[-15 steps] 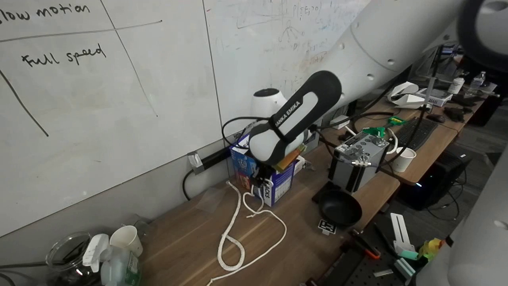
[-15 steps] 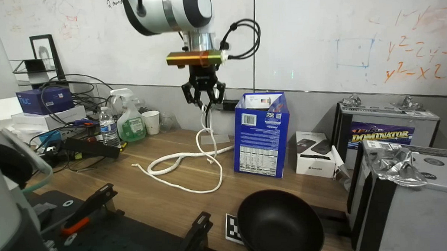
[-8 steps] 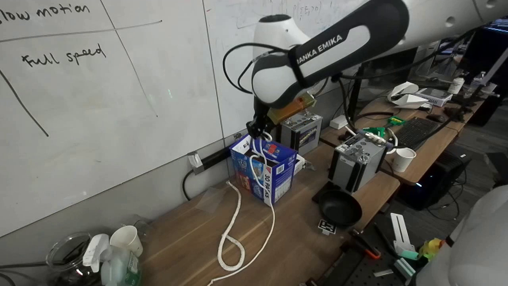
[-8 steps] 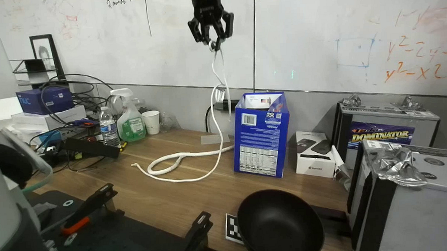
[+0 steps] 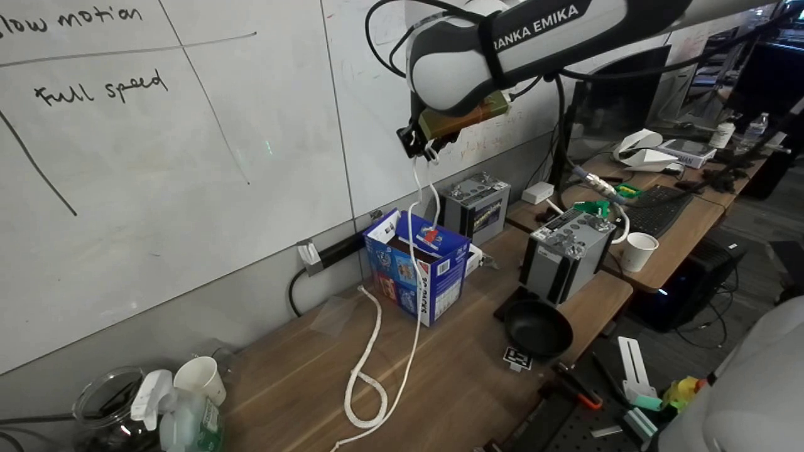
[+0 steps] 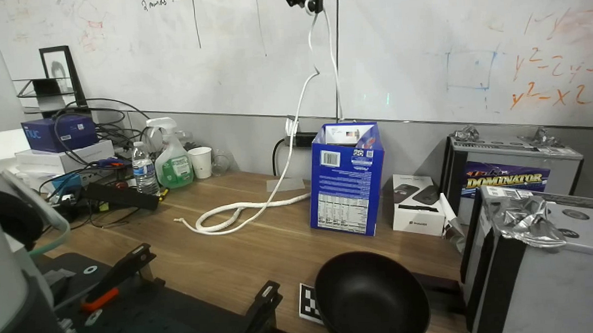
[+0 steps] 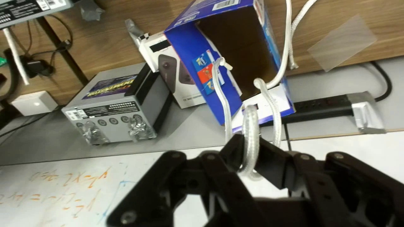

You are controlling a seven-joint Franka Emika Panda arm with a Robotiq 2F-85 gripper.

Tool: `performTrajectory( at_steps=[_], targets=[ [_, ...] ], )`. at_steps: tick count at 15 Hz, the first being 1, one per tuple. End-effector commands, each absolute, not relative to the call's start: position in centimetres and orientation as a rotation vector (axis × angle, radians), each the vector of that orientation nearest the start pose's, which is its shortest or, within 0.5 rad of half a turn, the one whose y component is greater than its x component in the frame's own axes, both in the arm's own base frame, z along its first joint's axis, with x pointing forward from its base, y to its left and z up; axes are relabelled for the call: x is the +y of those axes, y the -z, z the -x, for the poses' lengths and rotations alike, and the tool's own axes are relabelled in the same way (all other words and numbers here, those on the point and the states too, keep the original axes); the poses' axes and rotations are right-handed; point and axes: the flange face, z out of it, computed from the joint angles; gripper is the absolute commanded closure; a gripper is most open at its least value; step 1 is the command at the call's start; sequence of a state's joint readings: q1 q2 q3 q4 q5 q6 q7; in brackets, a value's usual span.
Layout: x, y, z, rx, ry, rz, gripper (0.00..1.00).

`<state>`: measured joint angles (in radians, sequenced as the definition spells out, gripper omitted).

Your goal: Put the white ropes inside the blue box

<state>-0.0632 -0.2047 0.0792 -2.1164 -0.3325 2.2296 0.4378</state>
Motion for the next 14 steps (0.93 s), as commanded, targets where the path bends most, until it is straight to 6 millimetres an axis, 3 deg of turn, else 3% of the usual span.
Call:
performTrajectory(
  at_steps=[1,6,14],
  targets=[
    [-2.1,-53.7,-54.2,0.578,0.666,3.322,0.97],
    [-4.9,-48.0,-56.3,0.619,0.525,3.338,0.97],
    [-7.1,-38.5,-59.3,0.601,0.289,3.294,0.97]
  ],
)
